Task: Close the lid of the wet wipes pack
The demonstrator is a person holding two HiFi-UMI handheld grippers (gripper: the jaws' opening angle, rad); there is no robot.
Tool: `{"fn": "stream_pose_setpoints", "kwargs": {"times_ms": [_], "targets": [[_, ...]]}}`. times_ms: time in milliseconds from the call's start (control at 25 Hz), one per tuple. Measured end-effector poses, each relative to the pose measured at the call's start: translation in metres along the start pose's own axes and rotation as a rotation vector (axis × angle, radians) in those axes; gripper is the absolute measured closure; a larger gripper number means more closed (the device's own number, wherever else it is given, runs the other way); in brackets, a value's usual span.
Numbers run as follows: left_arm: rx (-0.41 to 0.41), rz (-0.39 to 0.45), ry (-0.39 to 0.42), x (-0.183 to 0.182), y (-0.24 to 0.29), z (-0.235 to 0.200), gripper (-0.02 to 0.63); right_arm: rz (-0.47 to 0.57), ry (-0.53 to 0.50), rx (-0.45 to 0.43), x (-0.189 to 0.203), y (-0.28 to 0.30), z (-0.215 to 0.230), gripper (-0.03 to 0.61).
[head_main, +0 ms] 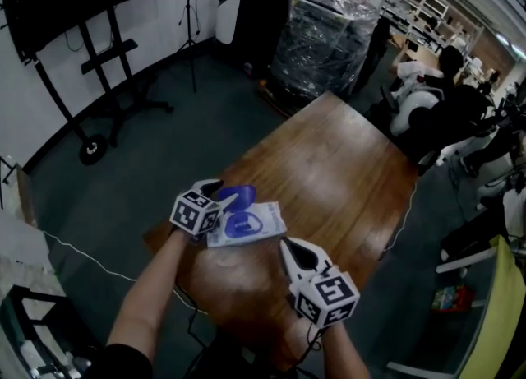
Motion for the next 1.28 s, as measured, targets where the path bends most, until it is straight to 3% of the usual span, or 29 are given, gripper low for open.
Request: {"fn": "stream_pose_setpoints", "kwargs": {"times_ms": [160,720,1000,1080,1280], "targets": [[0.025,-0.046,-0.011,0.01,0.007,0.001,0.408,-0.004,0.022,0.048,0.003,-0.007,0.009,0.568],[0.152,0.008,0.006,0.007,-0.037,0.053,0.408,0.021,0.032,0.037,-0.002,-0.01,-0.007,0.568],[0.205,-0.012,-0.001,0.022,-0.051,0.074,0.409,0.028,0.035,0.034,-0.001,-0.012,-0.015,0.568],[0.211,-0.021,-0.007,0.026,-0.052,0.077,0.43,0.025,0.039,0.035,0.002,-0.014,-0.016,0.568],[0.198,-0.05,-0.028,0.033,-0.052,0.079,0.562,0.016,0.054,0.042,0.007,-0.016,-0.018,0.568]]}}
Point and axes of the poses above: the fingertips, and each gripper's own axes: y forward along the fingers, z to its right, x out of its underside, the point moved 4 cm from there along -y, backward along the fingers, and after that the axes turned 6 degrees about -y, right-handed, at the moved point
